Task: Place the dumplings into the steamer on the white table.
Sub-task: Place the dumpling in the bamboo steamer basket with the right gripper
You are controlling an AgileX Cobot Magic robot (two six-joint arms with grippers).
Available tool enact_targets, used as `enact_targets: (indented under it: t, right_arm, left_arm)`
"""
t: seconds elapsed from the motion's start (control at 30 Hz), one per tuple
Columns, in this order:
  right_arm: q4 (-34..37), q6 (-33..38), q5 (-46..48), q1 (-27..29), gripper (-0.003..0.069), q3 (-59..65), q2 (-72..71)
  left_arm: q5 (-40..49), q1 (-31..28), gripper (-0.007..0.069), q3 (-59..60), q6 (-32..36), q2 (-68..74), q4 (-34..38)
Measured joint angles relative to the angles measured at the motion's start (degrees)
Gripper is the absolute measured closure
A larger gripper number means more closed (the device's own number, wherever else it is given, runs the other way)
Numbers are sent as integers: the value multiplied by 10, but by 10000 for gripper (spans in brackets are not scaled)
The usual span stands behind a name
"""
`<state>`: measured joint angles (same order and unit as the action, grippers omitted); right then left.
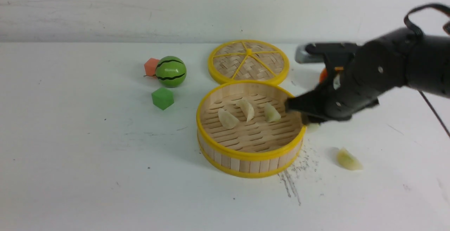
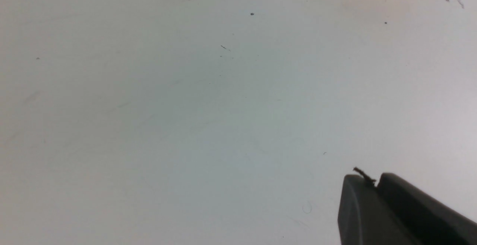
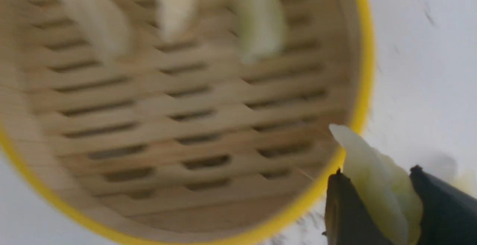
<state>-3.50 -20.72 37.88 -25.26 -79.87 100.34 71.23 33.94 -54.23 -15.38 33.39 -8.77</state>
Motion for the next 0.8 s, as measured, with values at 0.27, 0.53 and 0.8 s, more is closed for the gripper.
enact_targets:
  t: [0.27,0.53,0.8]
  right_arm:
    - [14,42,35,-70,448,-165,106]
    - [16,42,48,-77,448,-191,218]
    - [16,42,56,-77,333,-198,236]
  left_arm:
    - [0,0,566,0,0,0,0]
    - [0,0,556,0,0,0,0]
    - [0,0,551,0,0,0,-2]
